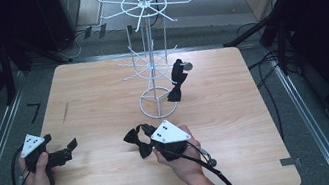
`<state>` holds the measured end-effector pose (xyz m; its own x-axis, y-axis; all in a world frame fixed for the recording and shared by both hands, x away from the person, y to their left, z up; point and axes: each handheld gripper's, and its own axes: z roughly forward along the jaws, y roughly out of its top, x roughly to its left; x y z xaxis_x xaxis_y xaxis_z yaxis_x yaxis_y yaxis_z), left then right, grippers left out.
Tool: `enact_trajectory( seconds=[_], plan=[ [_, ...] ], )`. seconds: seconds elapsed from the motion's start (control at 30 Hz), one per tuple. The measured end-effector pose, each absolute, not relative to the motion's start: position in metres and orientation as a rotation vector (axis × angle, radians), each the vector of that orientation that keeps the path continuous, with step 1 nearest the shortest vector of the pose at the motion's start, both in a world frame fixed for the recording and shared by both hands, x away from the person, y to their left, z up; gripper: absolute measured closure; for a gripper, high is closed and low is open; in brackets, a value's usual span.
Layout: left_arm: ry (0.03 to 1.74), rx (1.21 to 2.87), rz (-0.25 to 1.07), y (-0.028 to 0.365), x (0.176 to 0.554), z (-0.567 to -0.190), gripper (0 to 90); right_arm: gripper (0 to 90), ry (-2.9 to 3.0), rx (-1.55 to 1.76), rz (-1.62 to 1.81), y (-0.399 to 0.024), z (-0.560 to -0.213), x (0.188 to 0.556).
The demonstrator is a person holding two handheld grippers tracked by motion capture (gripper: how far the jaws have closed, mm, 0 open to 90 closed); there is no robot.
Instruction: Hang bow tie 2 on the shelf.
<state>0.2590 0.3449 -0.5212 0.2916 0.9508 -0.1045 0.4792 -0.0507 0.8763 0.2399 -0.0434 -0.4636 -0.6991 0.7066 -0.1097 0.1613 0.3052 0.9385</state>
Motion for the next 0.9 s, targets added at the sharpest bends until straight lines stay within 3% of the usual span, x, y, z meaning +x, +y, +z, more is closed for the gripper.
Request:
enact_trajectory(
  seconds=[0.9],
  plan=[
    [1.318,1.673,0.665,0.345,0.259,-0.521,0.0,89.9,1.971,0.76,1.446,-0.054,-0.426,0.246]
  ],
)
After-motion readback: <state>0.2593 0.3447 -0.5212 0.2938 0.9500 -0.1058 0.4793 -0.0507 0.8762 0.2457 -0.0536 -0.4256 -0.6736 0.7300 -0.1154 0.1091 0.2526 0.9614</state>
